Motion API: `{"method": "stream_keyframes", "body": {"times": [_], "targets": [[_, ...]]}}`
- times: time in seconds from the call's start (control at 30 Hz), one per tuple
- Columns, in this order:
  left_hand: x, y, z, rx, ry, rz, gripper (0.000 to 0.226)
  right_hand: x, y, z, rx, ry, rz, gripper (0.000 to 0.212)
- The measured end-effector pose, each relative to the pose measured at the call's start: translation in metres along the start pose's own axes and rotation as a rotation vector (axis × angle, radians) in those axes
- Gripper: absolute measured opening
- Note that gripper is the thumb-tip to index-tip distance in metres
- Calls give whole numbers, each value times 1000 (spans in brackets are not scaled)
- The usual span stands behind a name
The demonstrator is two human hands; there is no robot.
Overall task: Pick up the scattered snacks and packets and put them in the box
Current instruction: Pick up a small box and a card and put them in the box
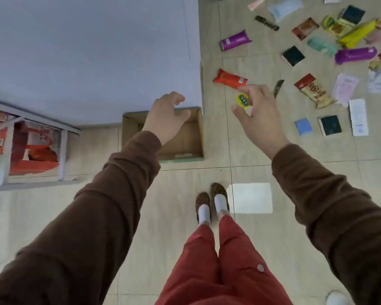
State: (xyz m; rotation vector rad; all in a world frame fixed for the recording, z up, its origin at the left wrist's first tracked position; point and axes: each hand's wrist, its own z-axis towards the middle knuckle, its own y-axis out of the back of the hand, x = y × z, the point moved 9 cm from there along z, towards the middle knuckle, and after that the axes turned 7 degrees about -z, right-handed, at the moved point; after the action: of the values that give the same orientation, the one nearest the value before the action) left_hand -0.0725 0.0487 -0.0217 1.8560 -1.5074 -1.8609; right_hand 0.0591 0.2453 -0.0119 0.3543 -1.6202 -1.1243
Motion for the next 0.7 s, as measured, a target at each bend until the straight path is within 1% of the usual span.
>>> {"method": "stream_keyframes", "body": {"times": [0.13, 0.2, 0.27, 0.47, 0.6, 0.7], "targets": [[-4, -65, 22, 121, -19, 137, 36, -66, -11, -20, -15, -138, -87, 42], [-12, -95, 32, 149, -61, 210, 36, -99, -12, -31, -31, -200, -141, 44], [-21, -125, 40, 179, -90, 254, 41, -133, -9, -42, -47, -265, -168, 46], [-57, -230, 49, 295, -120, 301, 53, -233, 2, -85, -38, -450, -163, 49], [-96, -302, 52, 353, -151, 323, 52, -302, 26, -107, -36, -543, -134, 49], [-130, -356, 50, 375, -184, 350, 51, -353, 48, -119, -23, -570, -134, 49]]}}
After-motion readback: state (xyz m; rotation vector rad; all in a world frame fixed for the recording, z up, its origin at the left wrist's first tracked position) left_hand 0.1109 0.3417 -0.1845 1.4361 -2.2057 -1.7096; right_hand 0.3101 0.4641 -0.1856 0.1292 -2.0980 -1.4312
